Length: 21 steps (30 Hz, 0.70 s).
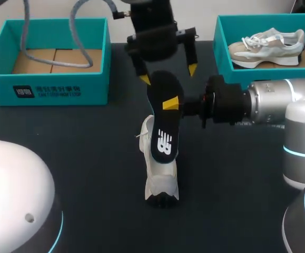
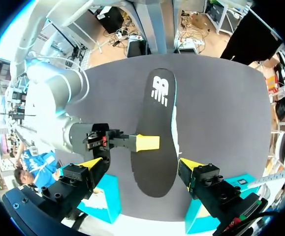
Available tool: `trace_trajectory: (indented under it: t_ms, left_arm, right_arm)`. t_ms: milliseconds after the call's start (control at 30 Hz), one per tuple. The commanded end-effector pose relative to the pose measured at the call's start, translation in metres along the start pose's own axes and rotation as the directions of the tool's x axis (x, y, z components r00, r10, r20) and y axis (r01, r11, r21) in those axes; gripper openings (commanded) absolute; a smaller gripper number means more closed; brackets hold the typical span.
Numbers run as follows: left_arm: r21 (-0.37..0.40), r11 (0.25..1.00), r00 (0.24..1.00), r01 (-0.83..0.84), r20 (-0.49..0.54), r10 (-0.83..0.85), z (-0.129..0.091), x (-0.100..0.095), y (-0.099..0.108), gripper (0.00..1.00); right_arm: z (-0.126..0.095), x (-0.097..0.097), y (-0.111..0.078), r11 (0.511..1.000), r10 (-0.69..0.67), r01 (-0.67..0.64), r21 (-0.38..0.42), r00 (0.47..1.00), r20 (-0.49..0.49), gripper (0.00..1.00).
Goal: Take the shoe out of the shoebox, open the shoe tongue, remove and reinsert the insole, then place the shoe into the shoebox
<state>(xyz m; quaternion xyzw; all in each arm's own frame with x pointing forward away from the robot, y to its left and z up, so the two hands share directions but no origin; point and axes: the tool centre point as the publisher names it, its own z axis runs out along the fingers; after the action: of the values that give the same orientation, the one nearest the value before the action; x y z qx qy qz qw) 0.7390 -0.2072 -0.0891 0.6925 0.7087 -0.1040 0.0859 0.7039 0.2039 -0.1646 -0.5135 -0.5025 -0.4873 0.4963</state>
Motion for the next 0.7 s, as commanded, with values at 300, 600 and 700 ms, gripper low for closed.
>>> trace_trajectory:
  t_ms: [300,600,700]
  left_arm:
    - [-0.073,0.997,0.892,0.014,0.451,0.020,-0.005,0.064,-0.018,1.00]
    - [-0.079,0.996,0.843,0.053,0.537,-0.002,-0.012,0.079,-0.017,1.00]
    - [-0.080,0.995,0.837,0.059,0.548,-0.006,-0.013,0.083,-0.017,1.00]
  right_arm:
    - [-0.004,0.004,0.001,1.000,0.001,-0.002,0.006,1.000,0.014,0.00]
    - [-0.009,0.007,-0.002,1.000,0.008,-0.008,0.008,1.000,0.022,0.00]
    - [-0.009,0.007,-0.003,1.000,0.010,-0.010,0.004,1.000,0.022,0.00]
